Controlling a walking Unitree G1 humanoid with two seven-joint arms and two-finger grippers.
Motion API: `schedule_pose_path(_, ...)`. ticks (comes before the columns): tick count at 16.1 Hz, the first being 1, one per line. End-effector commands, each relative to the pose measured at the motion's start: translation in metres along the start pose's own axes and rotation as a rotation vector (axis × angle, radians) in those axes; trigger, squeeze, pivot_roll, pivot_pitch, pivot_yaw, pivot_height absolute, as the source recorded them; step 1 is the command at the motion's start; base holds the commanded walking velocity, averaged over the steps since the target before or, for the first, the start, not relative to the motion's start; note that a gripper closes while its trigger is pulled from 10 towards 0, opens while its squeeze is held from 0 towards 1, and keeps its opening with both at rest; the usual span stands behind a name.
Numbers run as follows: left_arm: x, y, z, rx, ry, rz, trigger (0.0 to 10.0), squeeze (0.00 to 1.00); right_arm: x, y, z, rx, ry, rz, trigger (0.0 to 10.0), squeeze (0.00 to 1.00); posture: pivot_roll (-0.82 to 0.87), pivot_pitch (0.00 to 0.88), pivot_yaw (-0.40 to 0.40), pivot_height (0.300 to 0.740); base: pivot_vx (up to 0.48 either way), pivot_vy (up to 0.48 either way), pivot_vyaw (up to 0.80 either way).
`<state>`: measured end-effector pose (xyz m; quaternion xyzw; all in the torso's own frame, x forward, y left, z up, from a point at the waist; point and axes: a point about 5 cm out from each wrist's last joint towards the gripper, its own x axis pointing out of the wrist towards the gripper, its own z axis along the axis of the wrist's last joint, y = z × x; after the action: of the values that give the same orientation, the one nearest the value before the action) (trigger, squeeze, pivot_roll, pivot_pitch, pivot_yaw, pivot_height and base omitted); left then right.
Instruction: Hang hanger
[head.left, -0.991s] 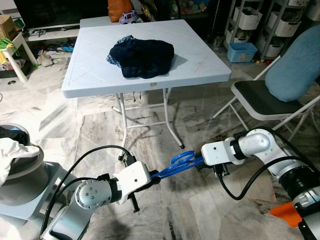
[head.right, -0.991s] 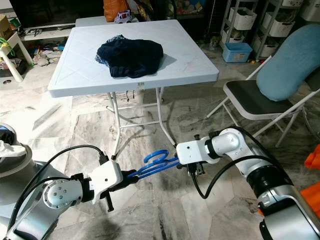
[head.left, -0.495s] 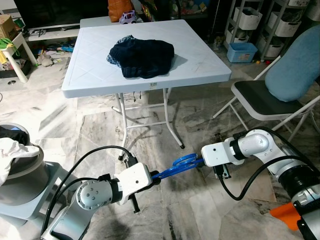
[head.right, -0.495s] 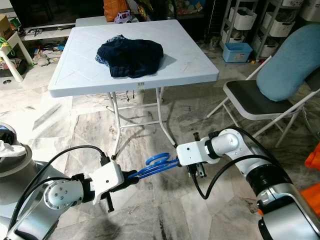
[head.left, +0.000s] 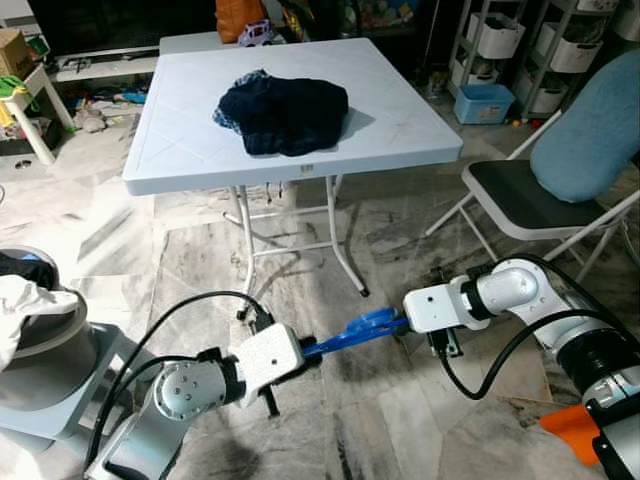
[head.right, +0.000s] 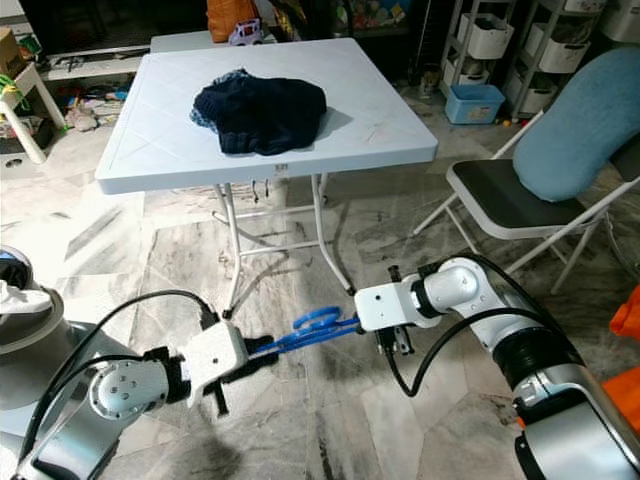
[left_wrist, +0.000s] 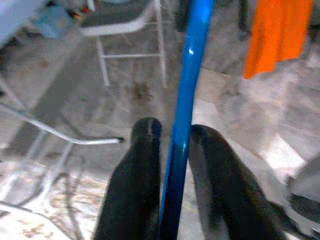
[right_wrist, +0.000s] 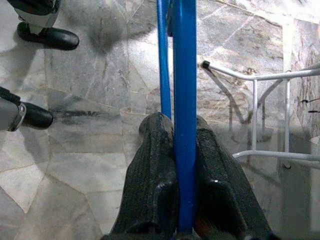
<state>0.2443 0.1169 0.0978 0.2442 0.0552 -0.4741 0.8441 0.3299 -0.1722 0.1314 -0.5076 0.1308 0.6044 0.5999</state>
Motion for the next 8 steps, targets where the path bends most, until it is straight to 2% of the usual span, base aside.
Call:
schedule_pose_path(1, -0.002, 0.01, 0.004, 0.035, -0.015, 0.058, 10.0, 1.0, -0.003, -0.004, -0.001, 0.005, 0.006, -0.025, 0.0, 0.0, 0.0, 0.08, -0.005, 0.74, 0.0, 0.0, 0.0)
schedule_pose_path(5, -0.004, 0.023, 0.01, 0.096, -0.063, 0.188, 10.0, 1.0, -0.002, -0.002, -0.005, 0.03, 0.019, -0.049, 0.0, 0.0, 0.0, 0.087, -0.009, 0.74, 0.0, 0.0, 0.0)
schedule_pose_path(7, -0.013, 0.038, 0.018, 0.167, -0.111, 0.337, 10.0, 1.0, -0.002, -0.004, -0.011, 0.048, 0.057, -0.083, 0.0, 0.0, 0.0, 0.093, -0.012, 0.74, 0.0, 0.0, 0.0)
schedule_pose_path(8, -0.016, 0.042, 0.02, 0.173, -0.124, 0.379, 10.0, 1.0, -0.002, -0.003, -0.011, 0.054, 0.061, -0.083, 0.0, 0.0, 0.0, 0.093, -0.012, 0.74, 0.0, 0.0, 0.0)
